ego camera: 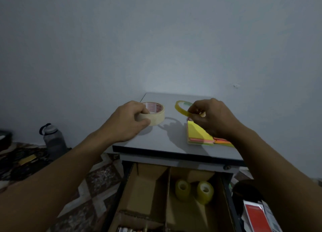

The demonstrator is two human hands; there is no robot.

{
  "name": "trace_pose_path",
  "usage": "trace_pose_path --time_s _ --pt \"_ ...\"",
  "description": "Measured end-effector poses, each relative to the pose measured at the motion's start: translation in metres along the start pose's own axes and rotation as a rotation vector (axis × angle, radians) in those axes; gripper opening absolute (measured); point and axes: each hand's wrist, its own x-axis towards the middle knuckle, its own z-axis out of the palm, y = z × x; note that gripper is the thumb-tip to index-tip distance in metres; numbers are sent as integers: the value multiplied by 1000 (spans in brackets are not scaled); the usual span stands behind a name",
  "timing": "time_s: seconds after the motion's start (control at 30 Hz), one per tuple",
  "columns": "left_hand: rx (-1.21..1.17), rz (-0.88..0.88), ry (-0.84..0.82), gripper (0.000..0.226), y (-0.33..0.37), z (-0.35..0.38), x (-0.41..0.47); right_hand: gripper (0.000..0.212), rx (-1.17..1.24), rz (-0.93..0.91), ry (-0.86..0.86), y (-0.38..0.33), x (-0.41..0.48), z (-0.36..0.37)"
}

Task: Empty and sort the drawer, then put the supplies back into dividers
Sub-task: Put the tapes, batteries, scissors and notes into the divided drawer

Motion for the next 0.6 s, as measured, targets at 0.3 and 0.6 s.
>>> trace_pose_path --time_s 0.3,0.6 --pt "-142 61 -35 12 52 31 -65 12 -4 63 11 -9 -95 -22" --pt "-211 26 -181 12 62 89 -136 13 -32 179 4 3 -167 -12"
